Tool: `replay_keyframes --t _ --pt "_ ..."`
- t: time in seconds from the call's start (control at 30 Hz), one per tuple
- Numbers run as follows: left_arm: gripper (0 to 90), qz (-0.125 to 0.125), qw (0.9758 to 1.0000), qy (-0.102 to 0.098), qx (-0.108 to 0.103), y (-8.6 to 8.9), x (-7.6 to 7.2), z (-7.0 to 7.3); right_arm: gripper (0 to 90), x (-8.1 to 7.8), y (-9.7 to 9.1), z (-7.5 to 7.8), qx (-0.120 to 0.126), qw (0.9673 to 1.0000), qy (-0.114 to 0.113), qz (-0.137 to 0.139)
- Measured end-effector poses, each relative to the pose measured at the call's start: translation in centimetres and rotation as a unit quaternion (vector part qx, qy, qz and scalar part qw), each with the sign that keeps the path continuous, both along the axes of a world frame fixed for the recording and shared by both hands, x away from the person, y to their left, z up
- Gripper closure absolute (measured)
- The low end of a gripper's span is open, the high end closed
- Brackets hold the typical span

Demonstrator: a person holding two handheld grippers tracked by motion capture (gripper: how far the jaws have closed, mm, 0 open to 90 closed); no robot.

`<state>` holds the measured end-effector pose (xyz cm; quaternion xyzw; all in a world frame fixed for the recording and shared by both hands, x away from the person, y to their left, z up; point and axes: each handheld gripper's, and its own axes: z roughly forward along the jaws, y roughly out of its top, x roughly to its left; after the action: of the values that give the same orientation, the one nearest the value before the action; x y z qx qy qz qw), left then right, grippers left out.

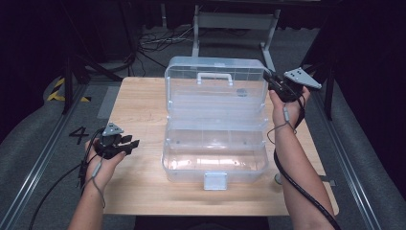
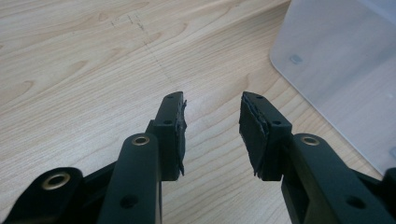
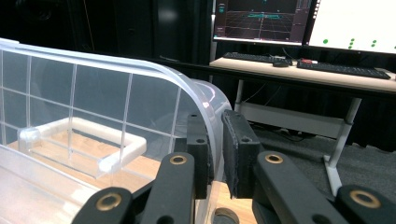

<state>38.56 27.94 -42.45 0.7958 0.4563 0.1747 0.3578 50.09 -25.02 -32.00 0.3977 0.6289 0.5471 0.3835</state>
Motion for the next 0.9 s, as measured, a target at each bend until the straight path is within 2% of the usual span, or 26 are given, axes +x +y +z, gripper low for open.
replay_keyframes --t 0.47,0.9 --pt "60.3 0.004 1.0 0.007 0.005 0.1 0.4 -0.9 83.4 1.6 0.1 -0.8 -0.014 0.9999 -0.01 -0.002" --pt "60.8 0.006 0.9999 0.012 0.009 0.3 0.4 -1.0 84.3 3.1 0.1 -1.4 -0.02 0.9998 -0.004 -0.001"
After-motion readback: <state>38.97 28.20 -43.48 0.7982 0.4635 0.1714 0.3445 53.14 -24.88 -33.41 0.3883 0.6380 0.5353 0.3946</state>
